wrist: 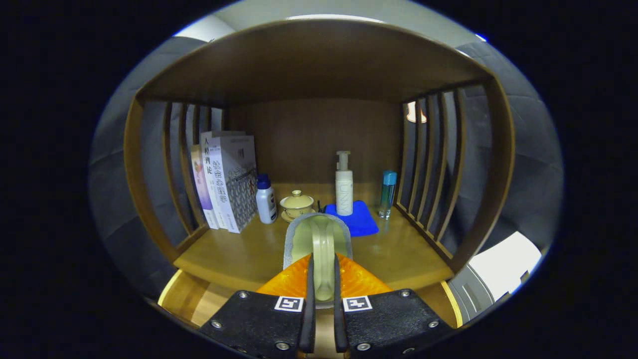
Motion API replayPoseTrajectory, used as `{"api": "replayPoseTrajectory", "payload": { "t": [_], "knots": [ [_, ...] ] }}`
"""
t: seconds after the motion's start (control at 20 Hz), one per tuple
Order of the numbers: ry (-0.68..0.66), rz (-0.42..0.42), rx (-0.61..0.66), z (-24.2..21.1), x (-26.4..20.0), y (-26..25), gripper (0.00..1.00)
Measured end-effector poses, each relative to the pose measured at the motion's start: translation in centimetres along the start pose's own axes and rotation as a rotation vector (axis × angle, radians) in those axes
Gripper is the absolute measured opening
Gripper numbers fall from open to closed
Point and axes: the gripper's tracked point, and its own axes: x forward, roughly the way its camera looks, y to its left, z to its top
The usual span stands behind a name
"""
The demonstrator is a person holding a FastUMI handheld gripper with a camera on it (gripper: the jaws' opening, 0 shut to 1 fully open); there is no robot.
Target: Pull open the drawer, take out the items inside it, and place them on the countertop above the cabinet.
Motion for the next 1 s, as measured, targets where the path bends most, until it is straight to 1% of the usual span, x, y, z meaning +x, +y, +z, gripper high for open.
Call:
{"api": "replayPoseTrajectory", "payload": {
  "t": [0.1, 0.15, 0.3, 0.45, 0.6, 0.9, 0.95, 1.0],
  "knots": [
    [0.032, 0.018, 0.004, -1.1, 2.1, 1.1, 0.15],
    [0.047, 0.029, -0.019, -1.7, 2.9, 1.6, 0.15],
    [0.060, 0.018, -0.090, -2.6, 4.9, 1.9, 0.15],
    [0.067, -0.007, -0.123, -2.1, 6.3, 1.4, 0.15],
    [0.088, -0.012, -0.169, -2.2, 7.7, 1.2, 0.15],
    [0.086, -0.018, -0.189, -2.5, 8.9, 1.4, 0.22],
    [0.105, -0.012, -0.196, -3.0, 8.9, 1.5, 0.24],
    [0.130, 0.014, -0.190, -3.7, 8.8, 2.0, 0.27]
  ]
}}
